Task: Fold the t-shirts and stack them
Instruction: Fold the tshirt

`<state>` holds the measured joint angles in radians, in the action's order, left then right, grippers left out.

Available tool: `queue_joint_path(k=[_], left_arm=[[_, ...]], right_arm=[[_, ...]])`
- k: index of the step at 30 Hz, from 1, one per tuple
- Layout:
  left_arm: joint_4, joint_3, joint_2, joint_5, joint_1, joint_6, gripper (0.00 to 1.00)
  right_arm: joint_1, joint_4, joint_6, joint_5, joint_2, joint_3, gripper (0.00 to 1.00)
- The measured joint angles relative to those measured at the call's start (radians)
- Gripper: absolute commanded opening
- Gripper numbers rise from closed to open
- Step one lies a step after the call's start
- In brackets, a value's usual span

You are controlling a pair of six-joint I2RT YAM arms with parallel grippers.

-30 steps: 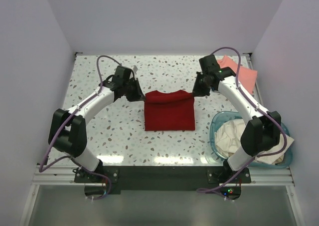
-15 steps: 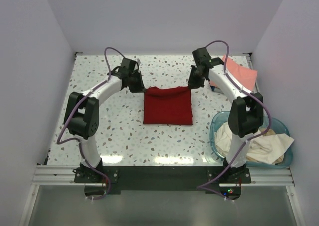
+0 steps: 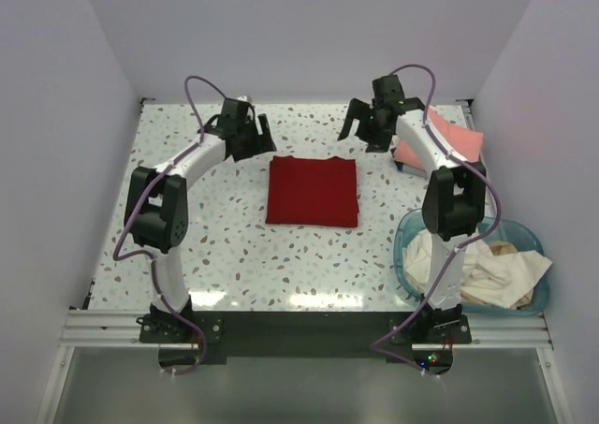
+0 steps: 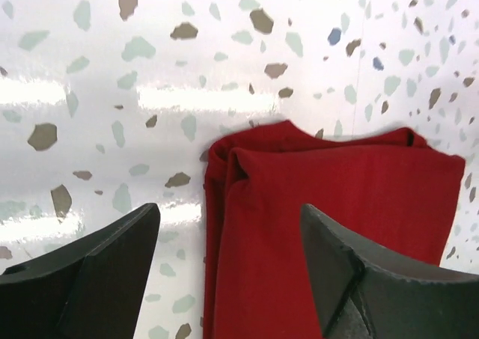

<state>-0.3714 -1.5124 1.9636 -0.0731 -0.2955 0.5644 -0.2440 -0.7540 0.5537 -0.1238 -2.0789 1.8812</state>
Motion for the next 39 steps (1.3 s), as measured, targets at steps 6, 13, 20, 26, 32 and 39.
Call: queue_joint_path(k=[6,13,20,26,32,39], left_arm=[[0.087,0.079,-0.069,-0.040,0.007,-0.007,0.77],[0.148,0.276,-0.130,-0.141,0.006,-0.031,0.71],[0.180,0.322,-0.120,-0.208,0.006,-0.045,0.69],[0.204,0.318,-0.055,-0.239,0.006,-0.053,0.63],[0.212,0.282,0.006,-0.257,0.006,-0.051,0.52],[0.212,0.255,0.040,-0.253,0.006,-0.051,0.28]], right_arm=[[0.033,0.083,-0.061,-0.112,0.043,-0.089,0.99],[0.033,0.197,-0.077,-0.245,0.217,-0.450,0.99],[0.042,0.292,-0.075,-0.327,0.267,-0.639,0.99],[0.071,0.341,-0.081,-0.391,0.231,-0.649,0.99],[0.091,0.370,-0.097,-0.445,0.141,-0.644,0.98],[0.098,0.391,-0.110,-0.483,0.128,-0.642,0.97]])
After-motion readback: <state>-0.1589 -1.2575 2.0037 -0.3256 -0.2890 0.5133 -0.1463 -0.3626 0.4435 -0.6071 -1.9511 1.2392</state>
